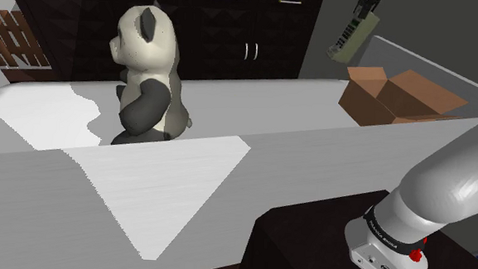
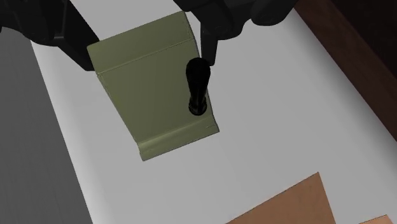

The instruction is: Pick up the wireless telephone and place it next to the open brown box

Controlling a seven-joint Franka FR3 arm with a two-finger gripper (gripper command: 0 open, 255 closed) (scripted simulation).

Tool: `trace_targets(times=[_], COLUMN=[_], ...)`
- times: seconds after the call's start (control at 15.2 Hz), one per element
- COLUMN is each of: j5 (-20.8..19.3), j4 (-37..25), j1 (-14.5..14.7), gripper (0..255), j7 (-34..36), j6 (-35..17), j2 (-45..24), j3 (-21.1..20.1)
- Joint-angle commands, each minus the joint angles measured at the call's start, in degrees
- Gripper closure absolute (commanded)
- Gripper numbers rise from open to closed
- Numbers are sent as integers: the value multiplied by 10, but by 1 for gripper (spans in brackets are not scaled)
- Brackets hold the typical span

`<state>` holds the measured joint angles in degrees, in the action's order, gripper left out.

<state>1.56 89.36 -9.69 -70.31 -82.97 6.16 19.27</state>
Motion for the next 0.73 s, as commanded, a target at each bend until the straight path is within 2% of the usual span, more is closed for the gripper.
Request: trace_targets(times=[0.0, 0.26, 0.66], j5=[2, 7, -2], j4=[-17, -48, 23], j1=[-13, -41, -39], gripper=[255, 255, 255], j7=[-32, -95, -91], j6=[7, 22, -30], j2=[-12, -33, -12], j3=[18, 54, 50])
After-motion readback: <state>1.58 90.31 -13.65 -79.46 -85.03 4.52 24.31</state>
